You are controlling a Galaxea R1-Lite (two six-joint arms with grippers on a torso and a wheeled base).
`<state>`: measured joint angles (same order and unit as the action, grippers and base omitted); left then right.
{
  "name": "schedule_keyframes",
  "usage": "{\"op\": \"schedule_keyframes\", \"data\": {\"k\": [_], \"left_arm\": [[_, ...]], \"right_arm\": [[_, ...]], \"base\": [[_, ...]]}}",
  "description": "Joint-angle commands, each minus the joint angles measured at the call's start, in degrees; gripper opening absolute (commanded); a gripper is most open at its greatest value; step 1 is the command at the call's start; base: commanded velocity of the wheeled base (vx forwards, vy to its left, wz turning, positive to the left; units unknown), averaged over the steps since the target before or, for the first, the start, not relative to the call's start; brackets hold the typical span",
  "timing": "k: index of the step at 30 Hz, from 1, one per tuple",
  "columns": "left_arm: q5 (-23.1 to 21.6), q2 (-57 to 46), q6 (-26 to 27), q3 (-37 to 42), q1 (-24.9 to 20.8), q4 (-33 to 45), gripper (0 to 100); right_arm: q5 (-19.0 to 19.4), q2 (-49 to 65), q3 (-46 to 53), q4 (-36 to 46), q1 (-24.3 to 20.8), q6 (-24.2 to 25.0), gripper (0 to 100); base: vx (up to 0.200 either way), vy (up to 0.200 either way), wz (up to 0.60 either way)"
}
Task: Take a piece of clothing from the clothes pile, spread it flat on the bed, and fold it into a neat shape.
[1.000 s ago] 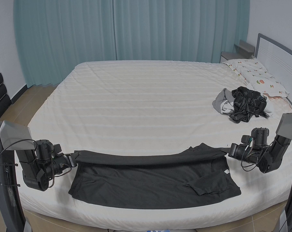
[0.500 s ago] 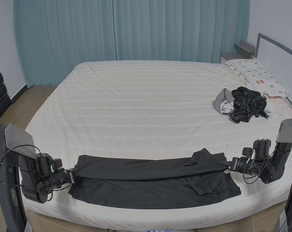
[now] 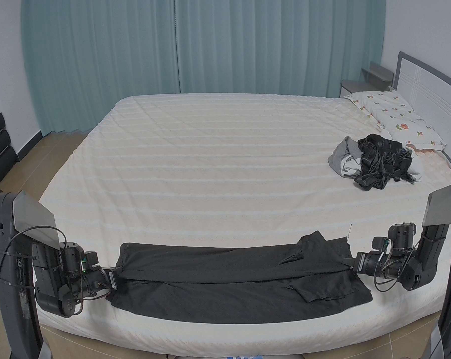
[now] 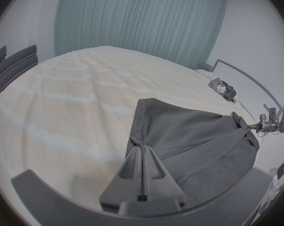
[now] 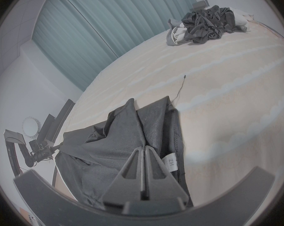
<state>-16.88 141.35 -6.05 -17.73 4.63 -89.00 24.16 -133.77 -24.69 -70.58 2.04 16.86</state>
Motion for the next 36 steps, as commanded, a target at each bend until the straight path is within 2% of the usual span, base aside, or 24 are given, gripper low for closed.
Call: {"op": "schedule_keyframes", "data": {"k": [1,4,5,15,19,20,21,22,26,30,31,34,36], "left_arm": [[0.0,0.2,0.0,0.1,0.0,-1.0,0],[0.2,0.2,-0.1,0.1,-0.1,-1.0,0],[0.2,0.2,0.0,0.2,0.0,-1.0,100],[0.1,-3.0,-0.3,2.3,1.7,-1.0,100],[0.5,-7.4,-1.0,4.2,3.9,-1.0,100],[0.5,-9.8,-3.4,5.1,4.4,-1.0,100],[0.5,-10.4,-4.2,5.2,4.5,-1.0,100],[0.5,-12.8,-7.9,4.9,4.6,-1.0,100],[0.5,-15.0,-14.7,2.2,4.0,-1.0,100],[0.6,-14.7,-17.3,-1.3,1.8,1.0,100],[0.7,-14.6,-19.1,-3.3,0.7,3.4,100],[0.7,-15.1,-26.8,-11.2,-2.0,14.7,100],[0.6,-15.1,-30.3,-16.6,-2.6,23.1,100]], "right_arm": [[0.3,0.0,0.6,-0.2,-0.1,0.1,100],[0.4,0.3,1.0,-1.5,-0.1,0.6,100],[0.4,0.3,1.2,-2.0,-0.1,0.7,100],[0.6,3.6,2.6,-5.4,-0.1,4.1,100],[0.6,5.9,2.1,-5.4,-0.2,7.9,100],[0.6,8.3,1.7,-5.0,-0.5,11.7,100],[0.7,8.8,1.5,-4.8,-0.7,12.7,100],[0.7,9.6,0.3,-4.6,-1.3,15.8,100],[0.7,7.3,-2.0,-4.5,-1.7,18.2,100],[0.7,3.5,-4.1,-5.0,-2.3,18.5,100],[0.7,2.5,-4.8,-5.4,-2.0,19.4,100],[0.7,2.1,-5.6,-5.6,-1.2,27.4,100],[0.8,1.8,-5.8,-5.9,-1.1,29.5,100]], "base": [[0.0,0.0,0.0],[0.0,0.0,0.0],[0.0,0.0,0.0],[0.0,0.0,0.0],[0.0,0.0,0.0],[0.0,0.0,0.0],[0.0,0.0,0.0],[0.0,0.0,0.0],[0.0,0.0,0.0],[0.0,0.0,0.0],[0.0,0.0,0.0],[0.0,0.0,0.0],[0.0,0.0,0.0]]}}
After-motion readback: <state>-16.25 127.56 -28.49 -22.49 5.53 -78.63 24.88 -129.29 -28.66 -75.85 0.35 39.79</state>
